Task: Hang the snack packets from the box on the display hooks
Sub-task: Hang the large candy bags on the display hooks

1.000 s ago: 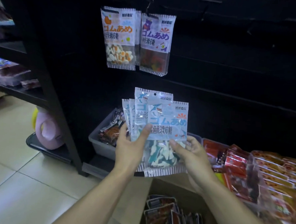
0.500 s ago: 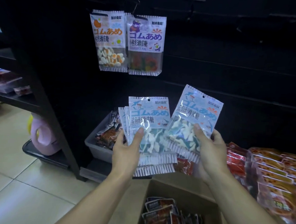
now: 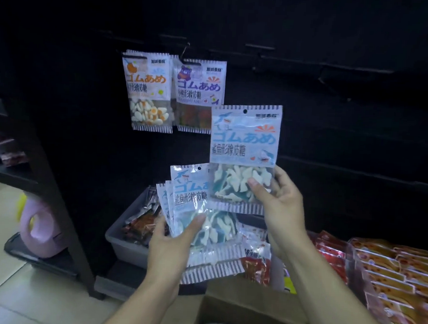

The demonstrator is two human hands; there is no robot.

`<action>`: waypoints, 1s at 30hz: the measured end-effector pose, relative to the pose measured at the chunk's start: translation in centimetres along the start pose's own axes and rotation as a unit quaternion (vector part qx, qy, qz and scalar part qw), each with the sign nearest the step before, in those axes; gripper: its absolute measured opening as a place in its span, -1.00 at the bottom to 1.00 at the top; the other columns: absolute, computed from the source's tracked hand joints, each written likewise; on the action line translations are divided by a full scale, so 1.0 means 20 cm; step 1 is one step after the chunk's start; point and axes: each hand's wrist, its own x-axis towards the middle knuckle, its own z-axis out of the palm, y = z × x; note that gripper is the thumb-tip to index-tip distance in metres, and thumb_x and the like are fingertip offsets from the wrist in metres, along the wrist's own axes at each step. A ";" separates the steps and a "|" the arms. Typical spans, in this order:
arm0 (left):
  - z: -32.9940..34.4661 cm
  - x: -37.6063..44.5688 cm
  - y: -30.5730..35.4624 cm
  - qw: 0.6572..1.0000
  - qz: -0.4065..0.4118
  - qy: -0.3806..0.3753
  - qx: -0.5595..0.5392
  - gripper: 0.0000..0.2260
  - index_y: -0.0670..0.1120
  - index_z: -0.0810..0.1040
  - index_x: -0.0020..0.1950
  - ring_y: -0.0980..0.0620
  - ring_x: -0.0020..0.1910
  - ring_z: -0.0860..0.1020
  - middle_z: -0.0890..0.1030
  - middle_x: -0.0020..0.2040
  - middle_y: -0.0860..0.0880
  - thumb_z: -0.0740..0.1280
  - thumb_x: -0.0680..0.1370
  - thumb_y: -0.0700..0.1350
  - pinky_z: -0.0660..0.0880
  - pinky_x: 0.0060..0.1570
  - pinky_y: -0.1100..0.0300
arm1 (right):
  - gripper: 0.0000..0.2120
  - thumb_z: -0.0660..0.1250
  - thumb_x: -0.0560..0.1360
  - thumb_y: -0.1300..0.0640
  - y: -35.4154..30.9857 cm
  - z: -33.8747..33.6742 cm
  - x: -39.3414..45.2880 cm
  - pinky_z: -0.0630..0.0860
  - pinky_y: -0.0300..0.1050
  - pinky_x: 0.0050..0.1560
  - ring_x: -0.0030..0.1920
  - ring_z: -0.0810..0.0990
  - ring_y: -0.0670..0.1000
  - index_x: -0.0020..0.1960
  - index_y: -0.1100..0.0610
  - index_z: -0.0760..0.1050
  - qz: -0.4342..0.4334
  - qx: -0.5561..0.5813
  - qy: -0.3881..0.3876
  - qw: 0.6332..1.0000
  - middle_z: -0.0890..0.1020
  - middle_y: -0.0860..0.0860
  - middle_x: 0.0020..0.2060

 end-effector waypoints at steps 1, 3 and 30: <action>0.01 0.00 0.01 1.000 0.011 -0.011 -0.001 -0.02 0.21 0.48 0.45 -0.14 0.12 0.75 0.76 0.18 0.05 0.68 0.08 0.42 0.63 0.20 -0.30 | -0.62 0.44 0.59 0.27 -0.02 0.01 0.01 0.66 0.16 0.21 0.16 0.74 0.04 0.36 0.03 0.55 -0.014 -0.005 -0.002 1.000 0.75 -0.05 0.15; 0.02 -0.01 0.04 1.000 0.002 -0.015 -0.012 -0.02 0.20 0.47 0.46 -0.14 0.08 0.76 0.76 0.18 0.04 0.71 0.10 0.35 0.65 0.15 -0.28 | -0.60 0.44 0.59 0.26 -0.07 0.03 0.04 0.65 0.14 0.25 0.17 0.73 -0.02 0.38 0.00 0.56 -0.043 -0.010 -0.002 0.999 0.74 -0.09 0.16; 0.15 -0.05 0.15 0.997 0.056 -0.031 -0.047 -0.06 0.08 0.36 0.61 -0.10 0.15 0.64 0.60 0.44 -0.08 0.60 0.27 0.19 0.36 0.47 -0.29 | -0.55 0.51 0.56 0.19 -0.14 0.19 0.62 0.69 0.05 0.18 0.05 0.75 -0.03 0.42 -0.03 0.56 -0.016 -0.007 0.131 0.991 0.74 -0.05 0.10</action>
